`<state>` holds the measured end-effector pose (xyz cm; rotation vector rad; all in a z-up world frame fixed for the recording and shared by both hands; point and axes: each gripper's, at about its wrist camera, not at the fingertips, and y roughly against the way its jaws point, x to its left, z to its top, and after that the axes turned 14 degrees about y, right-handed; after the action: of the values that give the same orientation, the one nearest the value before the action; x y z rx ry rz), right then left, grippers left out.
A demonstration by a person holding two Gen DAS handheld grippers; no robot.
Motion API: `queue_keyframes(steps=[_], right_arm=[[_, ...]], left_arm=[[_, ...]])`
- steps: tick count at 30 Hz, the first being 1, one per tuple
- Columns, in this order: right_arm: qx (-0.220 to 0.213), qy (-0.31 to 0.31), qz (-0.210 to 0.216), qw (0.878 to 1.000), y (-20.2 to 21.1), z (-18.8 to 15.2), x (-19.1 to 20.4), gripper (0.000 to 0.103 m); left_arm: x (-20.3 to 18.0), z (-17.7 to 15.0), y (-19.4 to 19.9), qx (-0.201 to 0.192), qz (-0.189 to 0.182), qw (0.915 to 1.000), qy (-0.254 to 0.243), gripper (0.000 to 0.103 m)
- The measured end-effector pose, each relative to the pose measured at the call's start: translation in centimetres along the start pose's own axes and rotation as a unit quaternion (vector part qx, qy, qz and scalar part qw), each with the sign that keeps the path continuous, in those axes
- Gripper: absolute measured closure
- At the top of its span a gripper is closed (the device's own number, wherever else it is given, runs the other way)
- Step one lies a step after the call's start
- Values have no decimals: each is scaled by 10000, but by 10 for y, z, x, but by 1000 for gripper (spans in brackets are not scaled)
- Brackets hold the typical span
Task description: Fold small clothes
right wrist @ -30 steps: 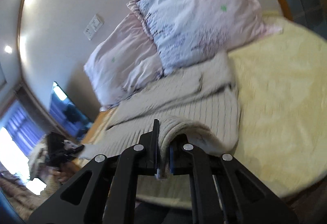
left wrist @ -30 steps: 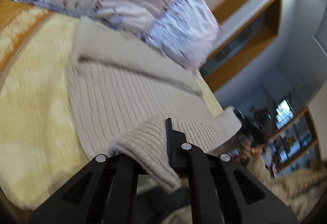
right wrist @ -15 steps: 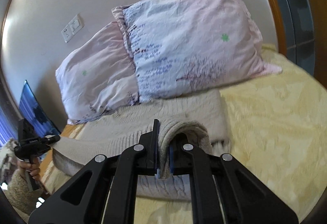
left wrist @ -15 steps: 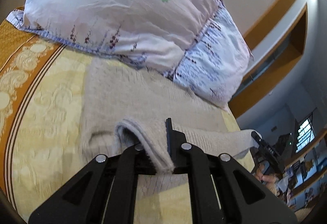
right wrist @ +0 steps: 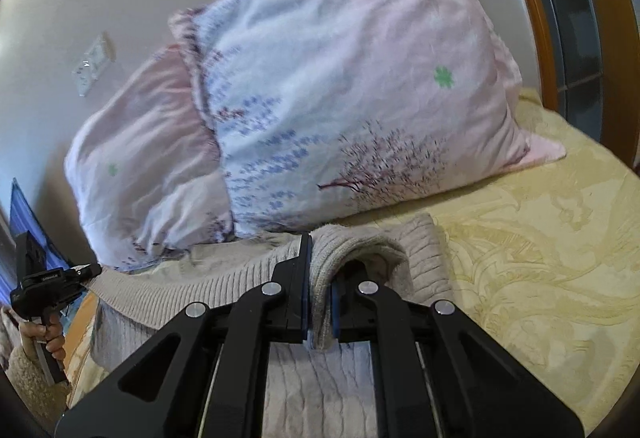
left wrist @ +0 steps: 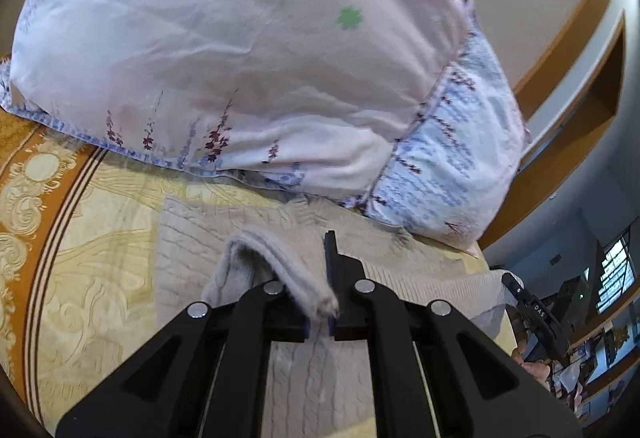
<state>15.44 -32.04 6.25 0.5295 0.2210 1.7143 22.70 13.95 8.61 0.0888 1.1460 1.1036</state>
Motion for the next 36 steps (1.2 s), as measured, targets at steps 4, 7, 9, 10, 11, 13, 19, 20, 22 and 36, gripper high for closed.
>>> queue_keyframes(steps=[4,7,9,10,11,13,19,20,22,36], right_arm=[[335,-195,-81,9992,-29,-3,-10,95],[605,-367,-125,9974,-49,-6,-17,95],[828,-502,-127,9952,-62,-8,-22,95],[916,-567,-137,9941,-67,-9,-23,94],[1009,-669,-118,9926,-71,-9,-25,93],[1135,-787,-65,9904,-77,-8,-26,77],[648,-753,-104,9950,-51,7,-23,40],[584,-757,-103,9954,-42,7,-25,40],[520,-749,-134,9957,-24,5,-30,40],[1147,-455,-153,9922,9,-44,-44,62]], left_arm=[[19,7,-28,109,84,9995,287,98],[33,7,-46,232,189,9983,493,97],[43,7,-57,347,220,9968,689,97],[45,7,-59,371,243,9963,735,96],[47,7,-62,397,270,9957,789,95],[47,8,-65,442,303,9953,806,94],[34,14,-44,115,259,9976,633,56],[32,15,-37,61,244,9980,574,55],[32,12,-20,11,241,9987,450,53],[62,-39,17,404,674,9968,123,54]])
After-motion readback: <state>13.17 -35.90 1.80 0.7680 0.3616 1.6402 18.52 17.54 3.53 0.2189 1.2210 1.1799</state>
